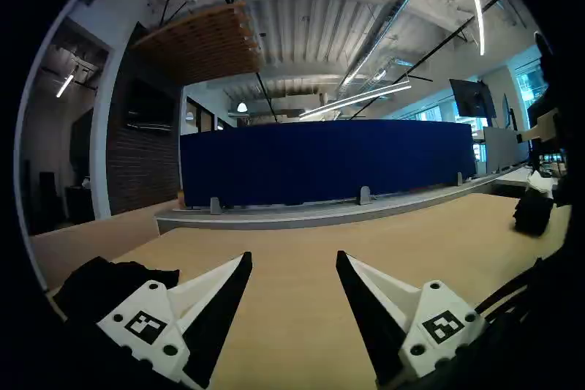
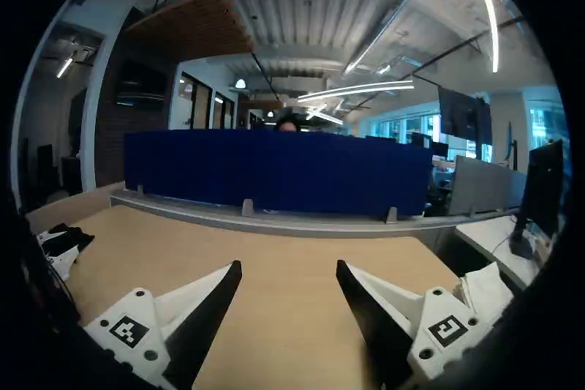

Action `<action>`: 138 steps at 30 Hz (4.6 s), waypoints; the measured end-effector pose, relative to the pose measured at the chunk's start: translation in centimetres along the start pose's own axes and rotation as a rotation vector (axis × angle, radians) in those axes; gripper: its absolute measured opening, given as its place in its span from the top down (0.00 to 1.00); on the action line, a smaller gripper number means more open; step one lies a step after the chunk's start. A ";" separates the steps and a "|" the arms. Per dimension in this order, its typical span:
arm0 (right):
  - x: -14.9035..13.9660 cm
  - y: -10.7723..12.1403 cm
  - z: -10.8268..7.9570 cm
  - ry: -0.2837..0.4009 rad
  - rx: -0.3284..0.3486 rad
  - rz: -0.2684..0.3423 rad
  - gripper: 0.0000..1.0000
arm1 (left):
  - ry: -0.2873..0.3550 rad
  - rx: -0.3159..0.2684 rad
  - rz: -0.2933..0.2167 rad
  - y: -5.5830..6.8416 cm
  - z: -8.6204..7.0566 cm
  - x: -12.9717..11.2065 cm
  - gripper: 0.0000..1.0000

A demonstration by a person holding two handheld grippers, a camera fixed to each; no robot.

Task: Fold towel

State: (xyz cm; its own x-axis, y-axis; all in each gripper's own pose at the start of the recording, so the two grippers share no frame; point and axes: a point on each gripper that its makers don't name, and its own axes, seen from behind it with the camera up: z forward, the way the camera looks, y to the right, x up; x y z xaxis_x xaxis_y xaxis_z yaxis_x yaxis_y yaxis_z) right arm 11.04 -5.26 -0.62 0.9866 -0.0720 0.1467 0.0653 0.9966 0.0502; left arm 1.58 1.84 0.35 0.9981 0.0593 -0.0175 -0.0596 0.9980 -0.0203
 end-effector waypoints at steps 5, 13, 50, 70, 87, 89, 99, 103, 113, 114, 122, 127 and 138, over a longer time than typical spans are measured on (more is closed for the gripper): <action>-0.4 0.0 0.1 -0.006 -0.002 -0.005 0.00 | 0.000 0.005 0.002 -0.3 0.0 -0.4 0.15; -0.6 -0.3 0.1 -0.008 -0.002 -0.003 0.00 | -0.012 0.014 -0.028 -0.8 0.1 -1.3 0.15; 0.6 3.5 -0.9 0.045 -0.039 0.009 0.00 | -0.017 0.021 -0.060 -1.5 -0.3 -1.7 0.15; -2.4 7.2 0.7 0.125 -0.070 0.069 0.00 | -0.017 0.021 -0.060 -1.5 -0.4 -1.6 0.15; -9.6 7.1 1.1 0.146 -0.065 0.175 0.00 | -0.017 0.021 -0.060 -1.5 -0.4 -1.7 0.15; -9.6 7.2 1.1 0.152 -0.066 0.184 0.00 | -0.017 0.021 -0.060 -1.6 -0.4 -1.6 0.15; -10.0 7.1 0.8 0.160 -0.067 0.215 0.00 | -0.017 0.021 -0.060 -1.5 -0.3 -1.6 0.15; -10.2 7.1 0.8 0.162 -0.062 0.230 0.00 | -0.017 0.021 -0.060 -1.6 -0.3 -1.6 0.15; -10.7 7.4 1.1 0.157 -0.063 0.230 0.00 | -0.017 0.021 -0.060 -1.5 -0.4 -1.7 0.15; -10.7 7.3 1.1 0.156 -0.062 0.228 0.00 | -0.017 0.021 -0.060 -1.5 -0.4 -1.7 0.15; -10.9 6.1 1.3 0.153 -0.048 0.182 0.00 | -0.017 0.021 -0.060 -1.5 -0.3 -1.7 0.15; -11.2 5.4 1.6 0.149 -0.044 0.129 0.00 | -0.017 0.021 -0.060 -1.5 -0.3 -1.7 0.15; -11.4 4.4 2.0 0.149 -0.040 0.068 0.00 | -0.017 0.021 -0.059 -1.6 -0.4 -1.6 0.15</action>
State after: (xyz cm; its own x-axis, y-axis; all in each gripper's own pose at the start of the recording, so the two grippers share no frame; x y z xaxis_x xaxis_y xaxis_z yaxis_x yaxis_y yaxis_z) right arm -0.22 -0.16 -0.10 1.0000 -0.0001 0.0004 0.0001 1.0000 0.0057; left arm 0.03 0.19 0.05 1.0000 0.0002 -0.0001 -0.0002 1.0000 0.0003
